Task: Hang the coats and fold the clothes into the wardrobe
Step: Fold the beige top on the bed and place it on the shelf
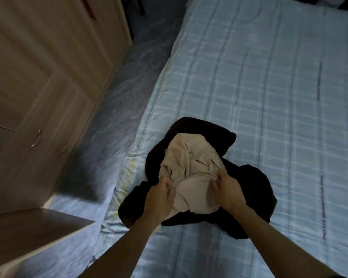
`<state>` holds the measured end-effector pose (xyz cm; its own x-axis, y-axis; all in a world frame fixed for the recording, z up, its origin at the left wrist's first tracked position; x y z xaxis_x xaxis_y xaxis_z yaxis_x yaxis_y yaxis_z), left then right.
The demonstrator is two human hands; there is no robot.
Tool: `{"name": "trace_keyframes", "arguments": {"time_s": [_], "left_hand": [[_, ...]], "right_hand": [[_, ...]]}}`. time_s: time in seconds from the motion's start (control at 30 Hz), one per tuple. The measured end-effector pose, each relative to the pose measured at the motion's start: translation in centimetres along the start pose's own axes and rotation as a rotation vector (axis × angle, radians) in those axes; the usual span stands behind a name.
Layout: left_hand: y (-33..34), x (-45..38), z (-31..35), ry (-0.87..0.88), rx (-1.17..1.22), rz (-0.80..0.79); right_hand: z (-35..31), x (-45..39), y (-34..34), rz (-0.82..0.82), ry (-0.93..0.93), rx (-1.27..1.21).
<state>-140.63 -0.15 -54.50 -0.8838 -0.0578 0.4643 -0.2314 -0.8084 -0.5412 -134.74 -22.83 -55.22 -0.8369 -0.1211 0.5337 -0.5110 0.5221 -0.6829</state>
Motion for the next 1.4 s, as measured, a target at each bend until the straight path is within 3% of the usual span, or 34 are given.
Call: {"name": "trace_keyframes", "arguments": {"time_s": [0.3,0.43,0.57,0.7,0.9,1.07,1.23,1.4], "left_hand": [[-4.3,3.0,8.0,0.203,0.084,0.011],[-5.8,5.3,13.0,0.372,0.066,-0.030],[-6.5,7.9,17.2,0.422,0.082,-0.007],[-7.0,10.9,20.9,0.413,0.130,0.101],[-6.9,15.7,25.6,0.633,0.098,-0.028],[-10.2,18.4,25.1,0.772,-0.131,0.094],[-12.0,17.8,20.7,0.606,-0.345,0.071],[-10.6,17.5,19.2,0.579,-0.345,0.129]], "right_hand": [[-1.8,4.5,-3.2,-0.038,-0.086,-0.159],[-5.8,7.9,-6.6,0.007,-0.286,-0.232],[-10.1,12.9,-9.2,-0.006,-0.464,-0.251],[-12.4,17.8,-10.9,0.141,-0.502,-0.387],[-12.1,21.4,-12.8,0.378,-0.460,-0.481],[-11.1,23.7,-15.3,0.465,-0.431,-0.531],[-10.5,25.0,-18.2,0.574,-0.452,-0.576],[-11.6,26.8,-20.3,0.620,-0.513,-0.620]]}}
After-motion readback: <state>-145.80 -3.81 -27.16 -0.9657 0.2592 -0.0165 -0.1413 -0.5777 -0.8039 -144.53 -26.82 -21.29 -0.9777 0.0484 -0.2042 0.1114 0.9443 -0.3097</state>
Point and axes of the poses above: each hand's wrist, its own x-axis away from the middle knuckle, its own y-axis out of the palm, z = x × y, the point moved 5 cm from there along -x, towards the middle knuckle, and after that the axes turned 7 degrees about -z, right-handed, at the moved point
